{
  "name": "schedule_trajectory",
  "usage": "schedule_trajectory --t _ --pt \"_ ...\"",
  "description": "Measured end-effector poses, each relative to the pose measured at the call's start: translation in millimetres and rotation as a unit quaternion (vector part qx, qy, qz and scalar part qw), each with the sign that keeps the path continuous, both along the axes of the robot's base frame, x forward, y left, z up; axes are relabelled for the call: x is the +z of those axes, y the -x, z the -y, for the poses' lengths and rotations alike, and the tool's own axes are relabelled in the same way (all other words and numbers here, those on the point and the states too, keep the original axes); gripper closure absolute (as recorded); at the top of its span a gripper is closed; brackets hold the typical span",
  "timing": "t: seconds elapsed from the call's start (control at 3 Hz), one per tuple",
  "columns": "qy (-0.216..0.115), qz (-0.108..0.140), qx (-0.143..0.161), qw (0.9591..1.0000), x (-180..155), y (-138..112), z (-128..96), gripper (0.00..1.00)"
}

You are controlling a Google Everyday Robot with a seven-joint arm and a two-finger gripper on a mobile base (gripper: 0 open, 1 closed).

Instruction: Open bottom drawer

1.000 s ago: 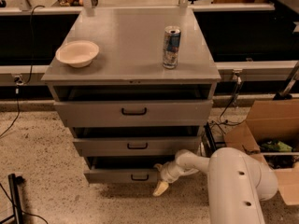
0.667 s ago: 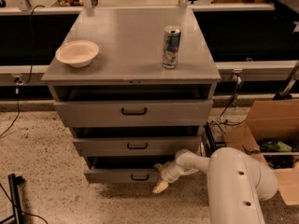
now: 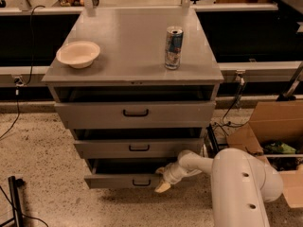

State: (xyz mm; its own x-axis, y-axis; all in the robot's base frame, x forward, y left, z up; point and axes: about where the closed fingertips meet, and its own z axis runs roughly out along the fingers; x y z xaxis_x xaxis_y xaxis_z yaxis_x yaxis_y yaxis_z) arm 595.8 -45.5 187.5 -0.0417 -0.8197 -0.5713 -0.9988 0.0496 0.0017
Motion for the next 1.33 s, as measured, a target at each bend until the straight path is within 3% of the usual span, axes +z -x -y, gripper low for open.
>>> schedule_trajectory --t 0.33,0.67,1.33 --pt "0.0 0.0 0.0 1.0 2.2 0.0 0.0 0.4" --pt "0.0 0.0 0.0 1.0 3.4 0.0 0.0 0.31" --pt "0.015 -0.008 0.016 0.9997 -1.3 6.0 -5.9 0.0"
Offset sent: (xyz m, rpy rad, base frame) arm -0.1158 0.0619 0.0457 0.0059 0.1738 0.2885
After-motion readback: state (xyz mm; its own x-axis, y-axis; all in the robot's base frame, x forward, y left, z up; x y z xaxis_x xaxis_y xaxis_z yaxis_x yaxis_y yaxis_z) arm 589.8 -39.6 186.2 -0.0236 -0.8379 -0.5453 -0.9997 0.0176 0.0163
